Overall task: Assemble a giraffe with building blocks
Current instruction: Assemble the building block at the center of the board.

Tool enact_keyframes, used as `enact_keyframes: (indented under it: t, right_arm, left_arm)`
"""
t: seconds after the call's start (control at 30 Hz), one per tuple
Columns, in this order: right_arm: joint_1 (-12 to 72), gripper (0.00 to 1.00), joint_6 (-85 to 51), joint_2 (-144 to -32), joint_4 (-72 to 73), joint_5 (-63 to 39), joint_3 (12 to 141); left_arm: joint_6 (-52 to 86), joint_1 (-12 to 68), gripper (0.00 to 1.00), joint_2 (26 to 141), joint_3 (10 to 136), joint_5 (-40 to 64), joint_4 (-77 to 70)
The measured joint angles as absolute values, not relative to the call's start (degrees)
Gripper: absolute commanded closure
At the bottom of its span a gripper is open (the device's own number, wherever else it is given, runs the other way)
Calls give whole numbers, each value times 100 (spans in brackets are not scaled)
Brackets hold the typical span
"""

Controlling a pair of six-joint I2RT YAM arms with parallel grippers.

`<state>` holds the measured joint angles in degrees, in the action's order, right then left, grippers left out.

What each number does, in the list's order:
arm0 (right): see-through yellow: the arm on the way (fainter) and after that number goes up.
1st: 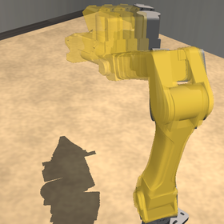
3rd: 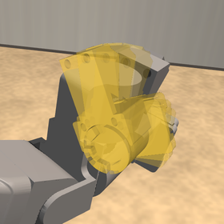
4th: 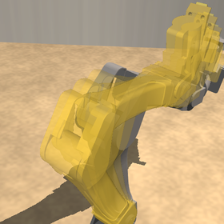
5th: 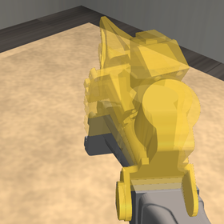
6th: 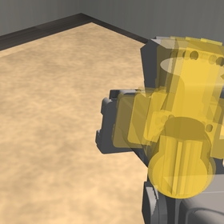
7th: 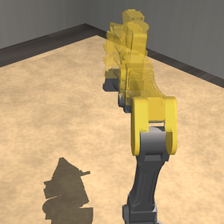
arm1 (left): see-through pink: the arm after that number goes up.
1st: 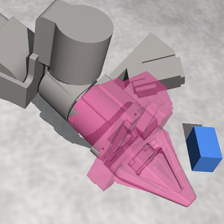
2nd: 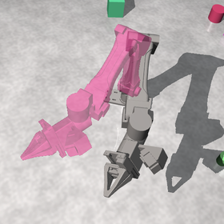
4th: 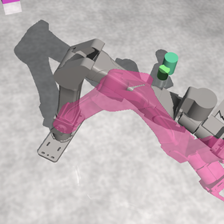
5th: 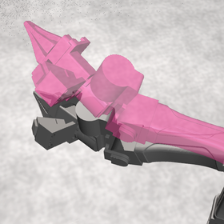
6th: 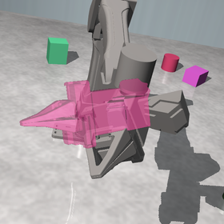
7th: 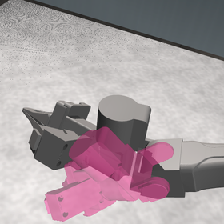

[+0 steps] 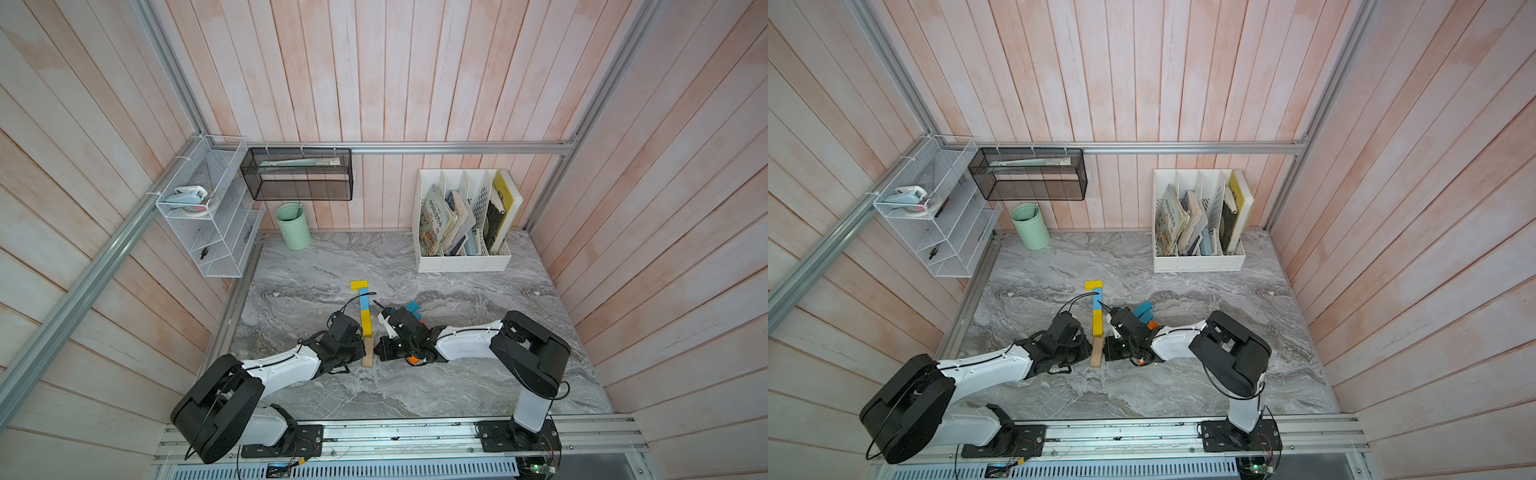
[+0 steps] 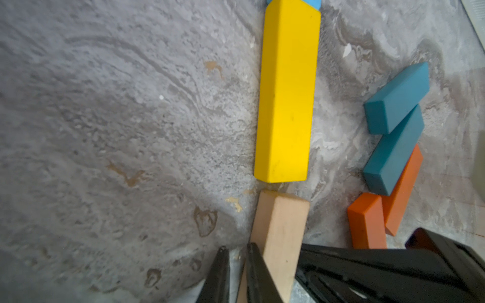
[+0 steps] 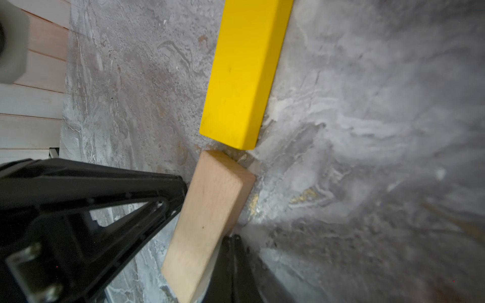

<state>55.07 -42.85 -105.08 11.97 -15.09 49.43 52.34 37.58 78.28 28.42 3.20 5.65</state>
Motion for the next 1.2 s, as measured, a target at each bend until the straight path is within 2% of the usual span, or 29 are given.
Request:
enact_keyframes:
  t: [1.2]
  right_arm:
    - [5415,100,-4174,-10521,985,-1579,5057]
  left_arm:
    - [5207,3785,82,7944,3011,399,753]
